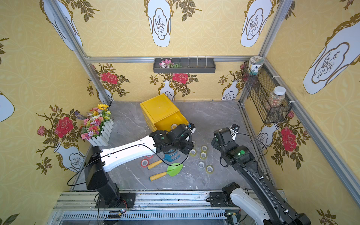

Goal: Place the transparent tape into the drawer according to color
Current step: Pick up the tape at the center of the board, then place the tape in the drawer.

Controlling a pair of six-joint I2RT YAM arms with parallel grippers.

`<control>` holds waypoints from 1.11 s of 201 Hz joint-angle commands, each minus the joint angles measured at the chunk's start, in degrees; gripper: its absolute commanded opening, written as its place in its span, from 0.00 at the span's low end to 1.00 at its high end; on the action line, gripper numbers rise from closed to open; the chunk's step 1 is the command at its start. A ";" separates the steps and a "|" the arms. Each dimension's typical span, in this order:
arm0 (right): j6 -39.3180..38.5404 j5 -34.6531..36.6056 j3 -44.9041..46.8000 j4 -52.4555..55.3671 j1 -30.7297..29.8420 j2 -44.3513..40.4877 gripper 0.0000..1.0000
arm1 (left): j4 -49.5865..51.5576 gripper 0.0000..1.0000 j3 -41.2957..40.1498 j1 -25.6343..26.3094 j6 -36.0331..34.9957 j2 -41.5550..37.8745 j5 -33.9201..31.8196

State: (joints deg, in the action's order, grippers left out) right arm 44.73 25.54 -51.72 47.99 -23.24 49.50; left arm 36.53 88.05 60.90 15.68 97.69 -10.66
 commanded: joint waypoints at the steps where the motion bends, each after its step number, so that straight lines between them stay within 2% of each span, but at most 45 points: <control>1: -0.49 -0.14 -0.72 -1.10 -0.05 0.40 0.83 | 1.72 0.39 1.98 -1.49 0.53 -3.16 1.14; 56: -0.32 -1.18 -0.52 -1.93 -0.04 1.00 0.83 | 4.36 0.41 3.98 -9.13 -1.61 -9.43 -4.88; 75: -0.24 -1.35 -0.35 -2.11 0.01 1.04 0.83 | 4.24 0.38 0.72 -12.95 -1.30 -9.75 -6.61; 100: -0.36 -1.55 -0.27 -2.11 -0.01 0.90 0.83 | 0.48 0.37 -5.49 -17.82 0.94 -11.43 -5.76; 131: -1.55 -3.58 -0.46 -2.28 -0.05 1.90 0.82 | -1.33 0.38 -8.16 -20.16 1.90 -11.28 -4.54; 155: -2.12 -5.85 -0.09 -2.70 -0.04 2.27 0.82 | -1.64 0.42 -8.55 -20.28 1.72 -10.15 -3.59; 196: -4.61 -12.23 -0.94 -2.41 -0.35 3.60 0.82 | -2.42 0.58 -8.60 -20.47 1.72 -10.08 -3.06; 223: -5.40 -14.94 -1.94 -0.90 -1.46 4.63 0.82 | -3.47 0.65 -8.40 -20.56 1.45 -11.39 -2.31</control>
State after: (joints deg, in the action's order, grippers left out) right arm 40.99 14.24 -52.53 46.65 -23.83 53.56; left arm 35.27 79.40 40.45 16.97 87.26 -14.26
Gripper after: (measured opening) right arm 0.825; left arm 0.617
